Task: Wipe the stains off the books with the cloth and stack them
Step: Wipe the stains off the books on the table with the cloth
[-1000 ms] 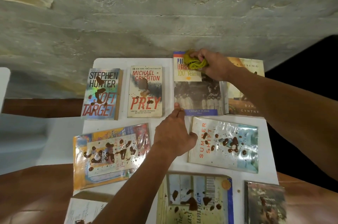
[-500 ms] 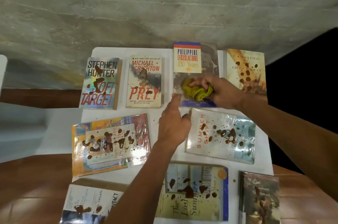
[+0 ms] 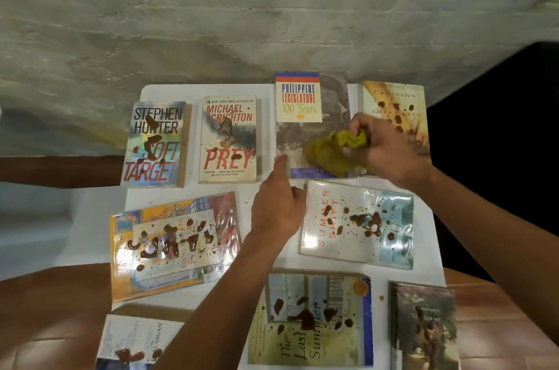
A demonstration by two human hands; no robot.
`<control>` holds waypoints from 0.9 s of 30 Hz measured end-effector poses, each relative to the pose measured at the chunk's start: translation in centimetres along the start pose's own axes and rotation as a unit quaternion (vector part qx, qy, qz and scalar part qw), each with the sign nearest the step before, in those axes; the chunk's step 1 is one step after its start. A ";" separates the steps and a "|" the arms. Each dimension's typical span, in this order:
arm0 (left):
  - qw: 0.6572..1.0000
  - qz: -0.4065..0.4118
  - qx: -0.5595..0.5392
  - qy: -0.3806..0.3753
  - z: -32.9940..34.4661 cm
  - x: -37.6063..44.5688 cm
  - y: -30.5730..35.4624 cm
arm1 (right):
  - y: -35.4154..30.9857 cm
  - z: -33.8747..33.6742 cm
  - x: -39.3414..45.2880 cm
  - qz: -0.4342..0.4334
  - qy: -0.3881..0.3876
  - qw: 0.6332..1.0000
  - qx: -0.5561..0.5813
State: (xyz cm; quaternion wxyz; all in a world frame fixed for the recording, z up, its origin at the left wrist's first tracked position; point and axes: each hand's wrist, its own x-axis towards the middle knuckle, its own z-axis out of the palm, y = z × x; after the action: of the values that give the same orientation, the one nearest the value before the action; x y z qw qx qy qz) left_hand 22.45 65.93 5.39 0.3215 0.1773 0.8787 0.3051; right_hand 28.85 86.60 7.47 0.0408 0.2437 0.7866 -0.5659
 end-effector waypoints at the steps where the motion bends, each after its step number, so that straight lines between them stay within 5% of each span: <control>1: 1.000 0.001 0.020 -0.004 0.1 0.0 0.0 | -0.4 -0.8 0.7 -0.007 0.044 0.999 0.007; 10: 0.992 0.015 0.120 -0.044 -0.6 0.9 -0.1 | -1.0 -2.9 9.4 -0.094 0.173 0.967 -0.165; 27: 0.988 0.008 0.129 -0.082 -0.3 1.3 0.0 | 1.9 -2.0 12.1 -0.082 0.027 0.972 -0.217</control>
State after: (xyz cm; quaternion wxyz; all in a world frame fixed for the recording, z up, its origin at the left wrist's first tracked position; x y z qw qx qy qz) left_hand 21.32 66.45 4.99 0.3644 0.2486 0.8800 0.1761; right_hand 19.47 92.99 2.38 0.0245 0.1789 0.9090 -0.3757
